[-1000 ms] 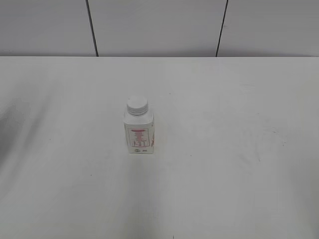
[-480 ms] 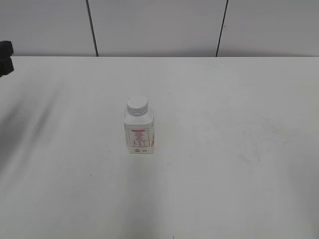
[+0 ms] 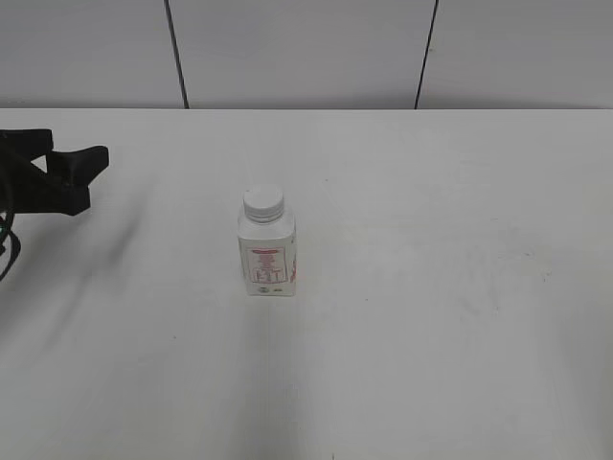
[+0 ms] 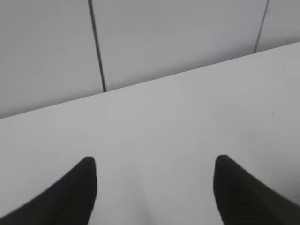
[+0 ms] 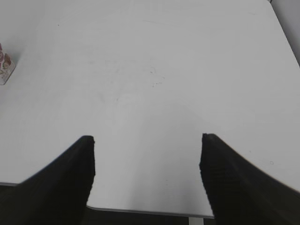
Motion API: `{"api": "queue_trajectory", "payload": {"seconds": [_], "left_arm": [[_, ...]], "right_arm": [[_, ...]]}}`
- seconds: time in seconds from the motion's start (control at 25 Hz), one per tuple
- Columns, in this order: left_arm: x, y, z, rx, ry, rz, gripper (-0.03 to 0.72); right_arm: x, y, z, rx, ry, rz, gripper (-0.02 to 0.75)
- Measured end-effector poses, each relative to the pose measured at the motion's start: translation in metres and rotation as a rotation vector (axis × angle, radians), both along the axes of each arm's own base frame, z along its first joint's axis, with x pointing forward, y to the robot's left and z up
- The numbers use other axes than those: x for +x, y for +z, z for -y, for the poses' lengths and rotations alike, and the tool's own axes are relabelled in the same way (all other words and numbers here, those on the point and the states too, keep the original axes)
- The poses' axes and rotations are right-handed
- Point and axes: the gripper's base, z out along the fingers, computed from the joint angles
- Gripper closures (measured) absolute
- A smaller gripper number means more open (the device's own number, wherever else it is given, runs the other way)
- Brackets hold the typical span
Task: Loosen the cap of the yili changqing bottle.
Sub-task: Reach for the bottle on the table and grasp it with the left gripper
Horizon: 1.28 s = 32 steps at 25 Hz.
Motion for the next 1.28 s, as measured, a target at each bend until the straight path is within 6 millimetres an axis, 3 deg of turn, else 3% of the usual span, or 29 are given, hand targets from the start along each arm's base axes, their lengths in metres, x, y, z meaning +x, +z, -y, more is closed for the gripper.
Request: {"api": "queue_trajectory", "payload": {"seconds": [0.28, 0.56, 0.88, 1.08, 1.28], "left_arm": [[0.003, -0.018, -0.005, -0.044, -0.243, -0.055, 0.207], [0.008, -0.038, 0.008, -0.036, -0.566, -0.062, 0.207], [0.016, -0.072, 0.033, -0.063, -0.744, -0.128, 0.207], [0.014, -0.071, 0.058, -0.065, -0.812, -0.117, 0.185], [0.021, -0.07, 0.066, -0.051, -0.825, -0.099, 0.152]], "right_arm": [[0.0, 0.0, 0.0, 0.0, 0.0, 0.0, 0.183], [0.0, 0.0, 0.0, 0.0, 0.0, 0.0, 0.183], [0.0, 0.0, 0.0, 0.0, 0.0, 0.0, 0.183], [0.0, 0.0, 0.0, 0.001, 0.0, 0.0, 0.183], [0.0, 0.0, -0.001, 0.008, 0.004, 0.0, 0.183]]}}
